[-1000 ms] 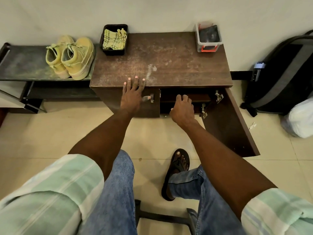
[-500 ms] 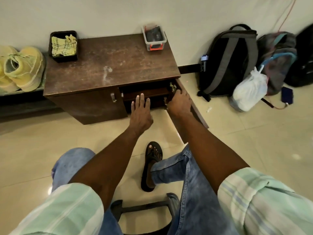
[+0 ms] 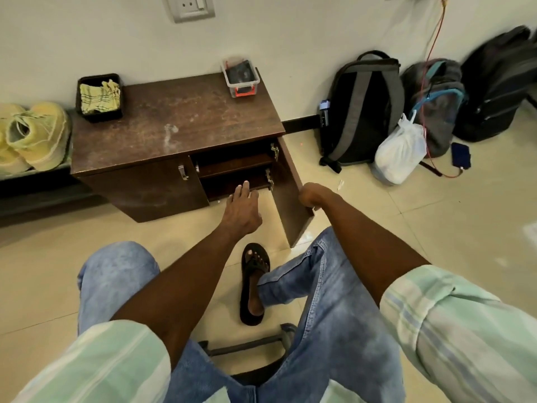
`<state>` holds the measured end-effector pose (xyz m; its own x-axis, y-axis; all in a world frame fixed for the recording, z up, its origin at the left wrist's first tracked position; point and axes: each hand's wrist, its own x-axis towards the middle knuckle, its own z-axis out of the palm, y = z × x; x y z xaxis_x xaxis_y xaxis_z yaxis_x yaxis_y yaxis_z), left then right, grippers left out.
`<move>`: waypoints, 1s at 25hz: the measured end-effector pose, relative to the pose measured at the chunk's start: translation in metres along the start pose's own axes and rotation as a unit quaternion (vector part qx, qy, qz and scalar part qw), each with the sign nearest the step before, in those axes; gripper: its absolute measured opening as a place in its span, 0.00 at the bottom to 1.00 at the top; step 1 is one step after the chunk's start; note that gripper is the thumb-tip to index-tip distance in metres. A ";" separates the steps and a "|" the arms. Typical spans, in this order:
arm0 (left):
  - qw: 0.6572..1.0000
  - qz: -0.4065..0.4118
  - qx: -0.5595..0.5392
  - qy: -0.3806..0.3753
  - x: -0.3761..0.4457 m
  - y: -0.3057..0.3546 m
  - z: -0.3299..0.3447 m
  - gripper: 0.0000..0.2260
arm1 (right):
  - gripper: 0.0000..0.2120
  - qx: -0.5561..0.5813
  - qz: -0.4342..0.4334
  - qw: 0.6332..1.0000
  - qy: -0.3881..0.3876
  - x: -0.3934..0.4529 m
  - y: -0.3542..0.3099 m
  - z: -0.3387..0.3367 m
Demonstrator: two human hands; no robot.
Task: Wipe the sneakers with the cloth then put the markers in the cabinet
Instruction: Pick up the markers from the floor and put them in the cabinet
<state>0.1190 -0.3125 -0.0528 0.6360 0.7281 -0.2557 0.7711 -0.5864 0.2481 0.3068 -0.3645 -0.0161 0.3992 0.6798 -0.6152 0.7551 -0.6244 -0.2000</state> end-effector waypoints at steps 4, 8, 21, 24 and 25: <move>0.998 -0.045 -0.022 -0.021 -0.015 -0.027 0.000 0.30 | 0.16 -0.096 -0.109 0.989 -0.021 0.008 -0.045 0.021; 0.995 -0.095 -0.031 -0.015 -0.016 -0.061 0.001 0.35 | 0.11 -0.121 -0.174 0.977 0.016 0.015 -0.088 0.034; 0.987 -0.142 0.036 0.065 0.042 -0.164 -0.029 0.41 | 0.41 -0.071 -0.217 0.946 0.229 0.106 -0.177 0.045; 0.990 -0.131 0.035 0.045 0.040 -0.166 -0.034 0.41 | 0.40 -0.073 -0.203 0.959 0.185 0.107 -0.180 0.047; 0.989 -0.136 0.026 0.044 0.038 -0.166 -0.033 0.40 | 0.40 -0.060 -0.202 0.961 0.180 0.105 -0.180 0.048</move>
<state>0.0142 -0.1754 -0.0726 0.4012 0.8885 -0.2227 0.9154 -0.3799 0.1334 0.1876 -0.1990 -0.0809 0.1994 0.9598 -0.1974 0.9321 -0.2479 -0.2642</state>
